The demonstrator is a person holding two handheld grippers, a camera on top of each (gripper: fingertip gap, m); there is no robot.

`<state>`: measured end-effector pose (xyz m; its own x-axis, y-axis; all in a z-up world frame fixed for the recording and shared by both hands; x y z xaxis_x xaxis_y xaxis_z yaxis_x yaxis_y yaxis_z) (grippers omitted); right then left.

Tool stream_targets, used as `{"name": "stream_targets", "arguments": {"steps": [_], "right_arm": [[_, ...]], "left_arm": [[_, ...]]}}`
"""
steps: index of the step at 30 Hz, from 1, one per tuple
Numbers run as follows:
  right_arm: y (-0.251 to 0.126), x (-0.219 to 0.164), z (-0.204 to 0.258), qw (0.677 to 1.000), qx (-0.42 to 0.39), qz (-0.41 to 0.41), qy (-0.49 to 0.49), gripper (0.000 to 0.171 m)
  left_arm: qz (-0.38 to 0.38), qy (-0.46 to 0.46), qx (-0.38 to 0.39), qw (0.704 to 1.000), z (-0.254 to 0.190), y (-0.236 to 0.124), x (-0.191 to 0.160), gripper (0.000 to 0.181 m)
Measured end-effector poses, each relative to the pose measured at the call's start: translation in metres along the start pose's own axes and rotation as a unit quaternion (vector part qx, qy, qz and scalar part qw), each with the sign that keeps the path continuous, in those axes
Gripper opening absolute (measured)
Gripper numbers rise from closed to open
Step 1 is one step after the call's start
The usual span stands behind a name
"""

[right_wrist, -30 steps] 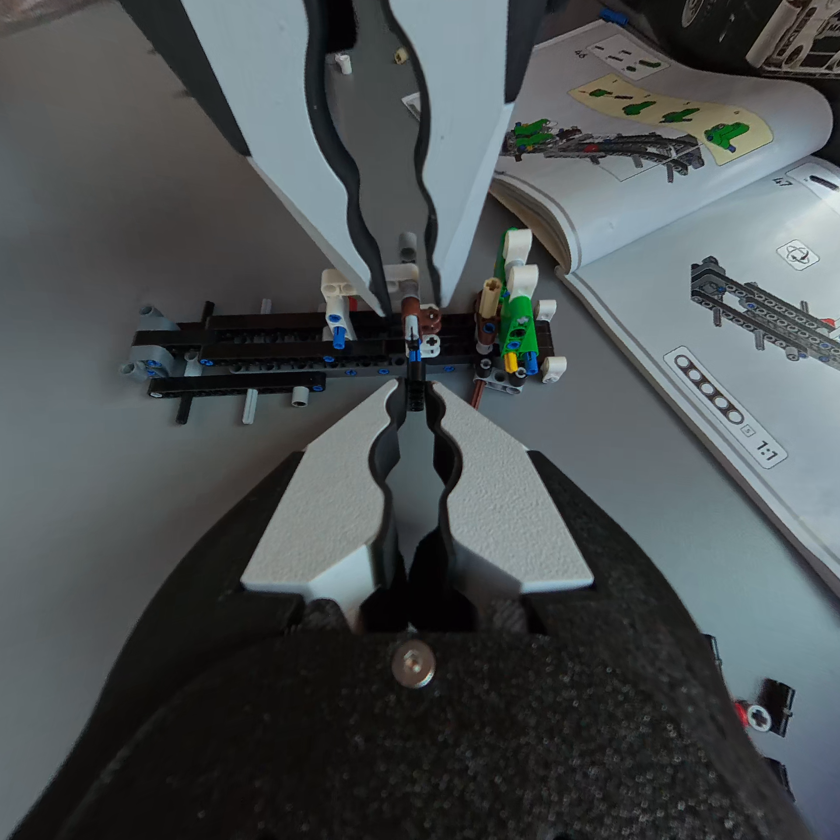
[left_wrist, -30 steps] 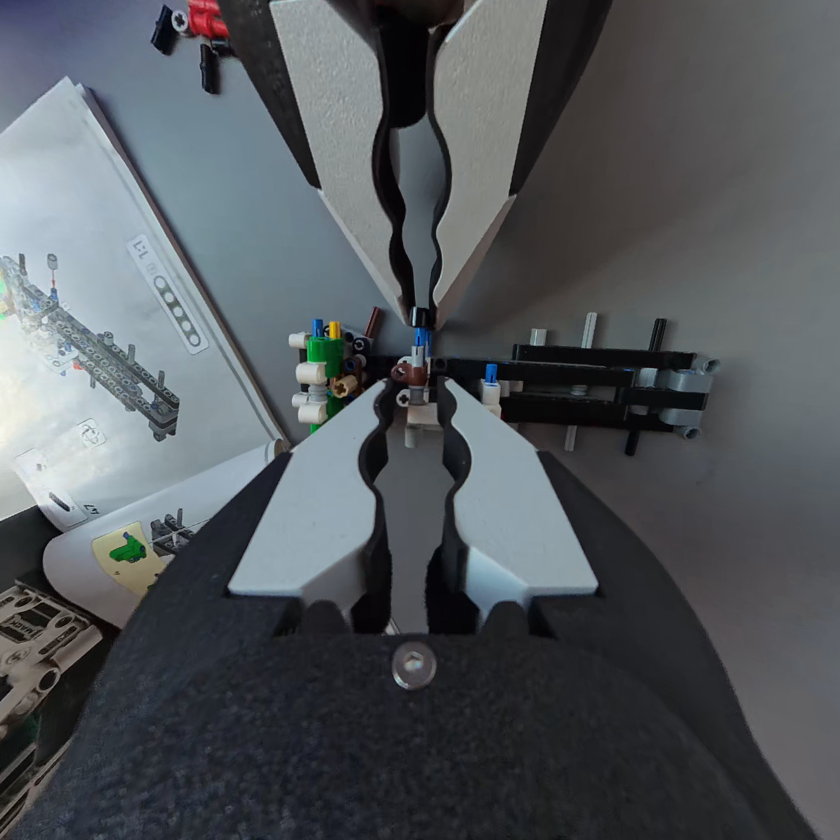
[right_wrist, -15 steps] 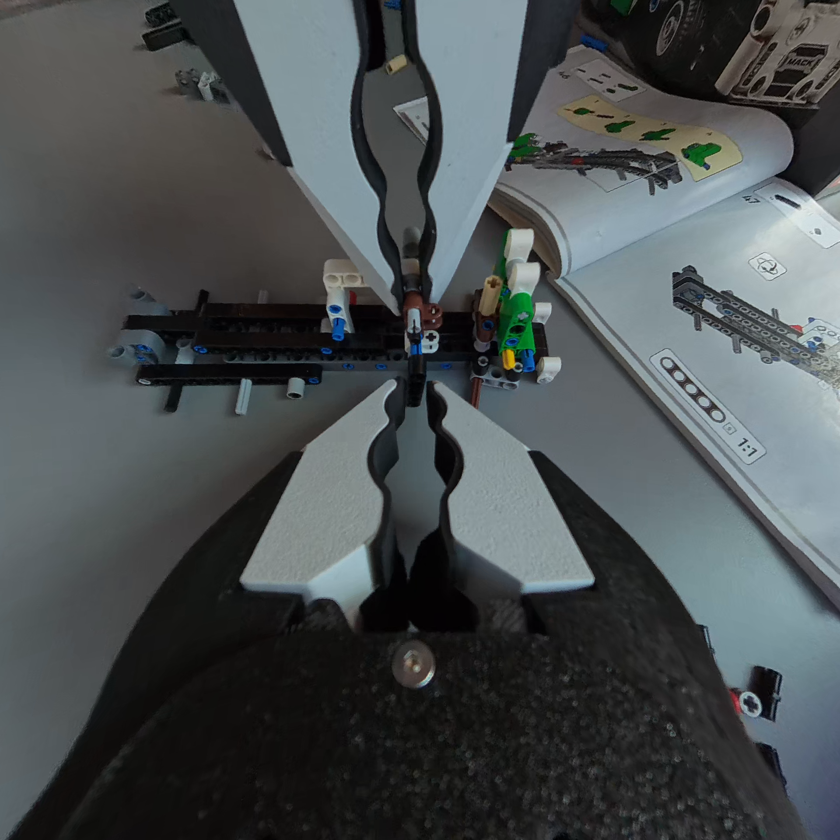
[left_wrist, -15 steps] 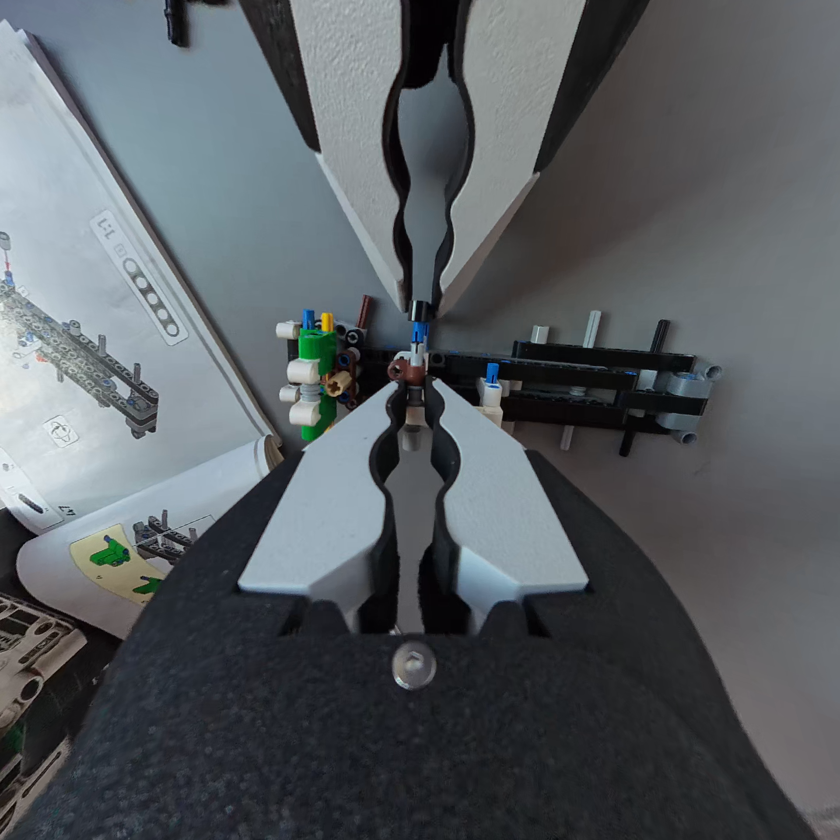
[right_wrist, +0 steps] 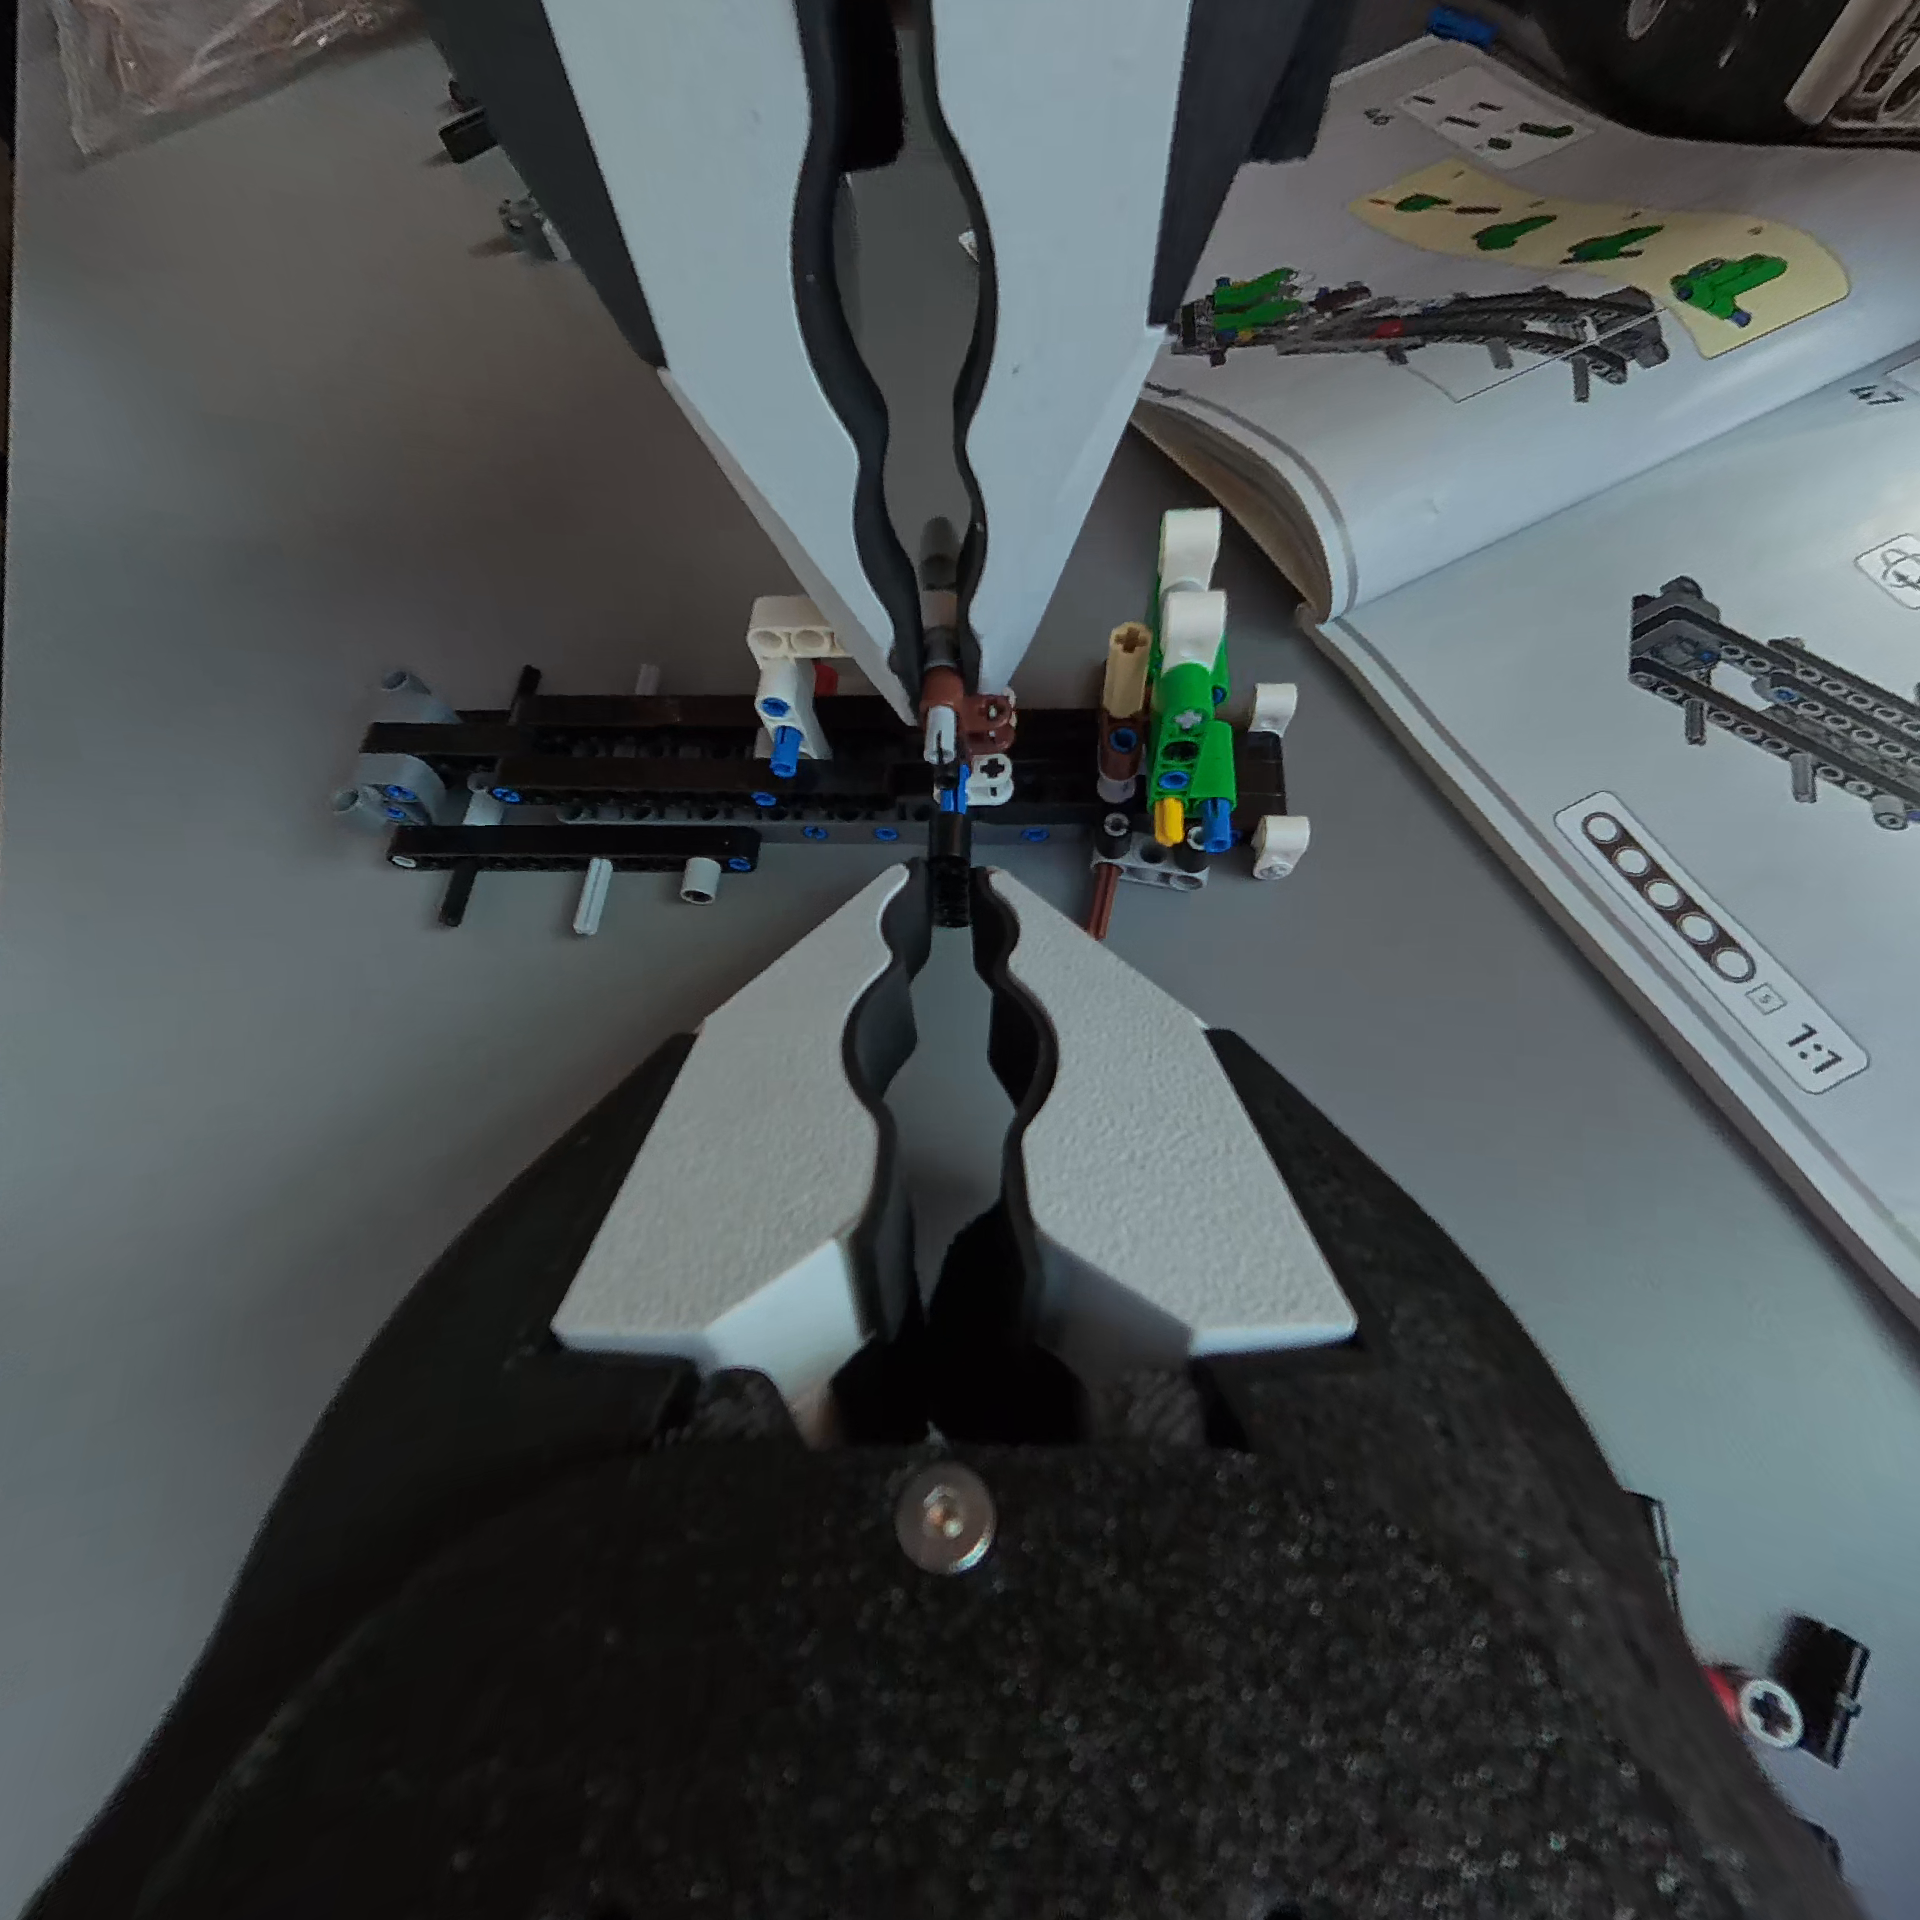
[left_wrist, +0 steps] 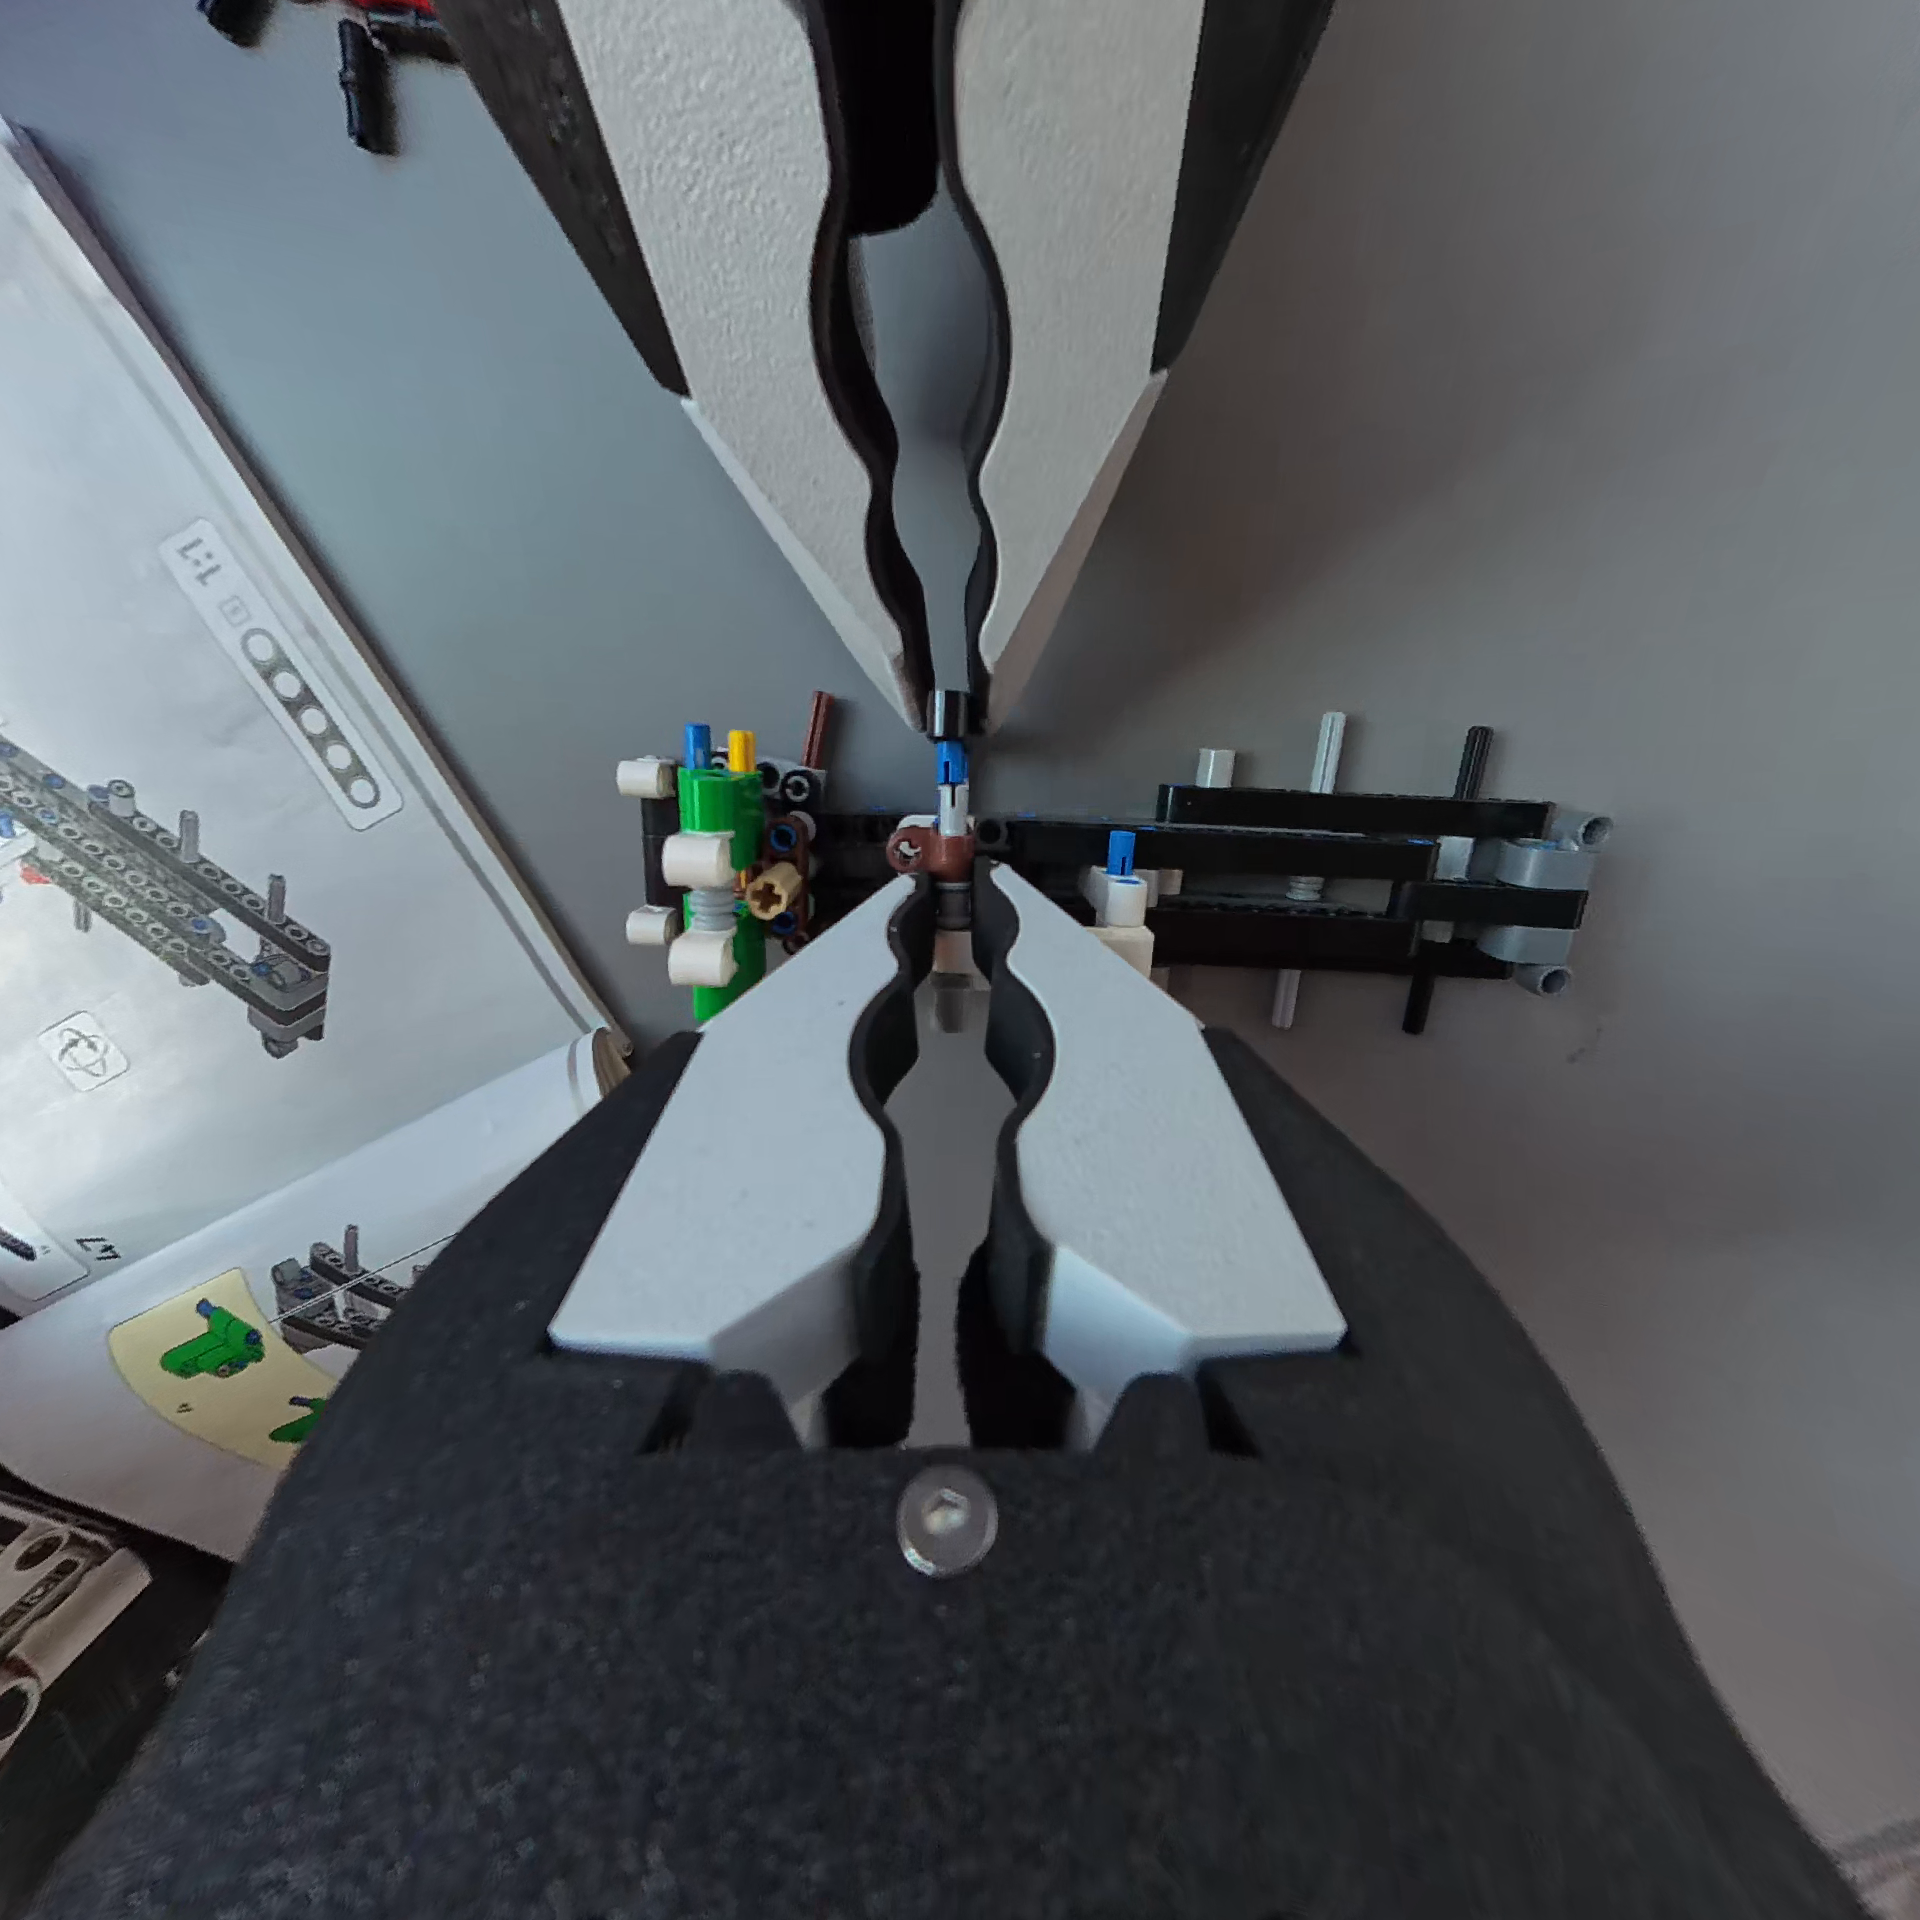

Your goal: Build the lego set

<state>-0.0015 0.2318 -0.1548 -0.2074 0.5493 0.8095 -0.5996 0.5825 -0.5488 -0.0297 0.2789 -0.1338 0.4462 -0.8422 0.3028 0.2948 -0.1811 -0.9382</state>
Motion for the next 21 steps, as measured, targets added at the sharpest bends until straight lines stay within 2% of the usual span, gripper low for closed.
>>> {"name": "stream_targets", "arguments": {"steps": [10, 16, 21], "right_arm": [[0.0005, 0.0003, 0.0006, 0.999, 0.029, 0.000, 0.018, 0.007], [0.0000, 0.0006, 0.0033, 1.000, -0.005, -0.005, -0.012, 0.007], [0.0004, 0.0005, 0.0042, 1.000, 0.000, -0.001, -0.018, 0.006]], "left_arm": [[0.000, 0.007, -0.014, 1.000, -0.0008, -0.0002, -0.0002, 0.004], [-0.003, 0.012, -0.012, 1.000, -0.0019, -0.0001, 0.0004, 0.004], [-0.003, 0.021, -0.021, 1.000, -0.0018, 0.0000, 0.0006, 0.004]]}}
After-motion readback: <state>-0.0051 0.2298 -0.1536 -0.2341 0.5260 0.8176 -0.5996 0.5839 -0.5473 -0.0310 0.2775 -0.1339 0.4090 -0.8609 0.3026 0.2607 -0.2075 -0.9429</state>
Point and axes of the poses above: each gripper's, where its closed fingertips meet, y out along the fingers, x out of its top, z = x × y across the jaws, the point moved 3 cm from there along -y, back along the fingers, and after that the axes turned 11 degrees about x, right-handed, at the moved point
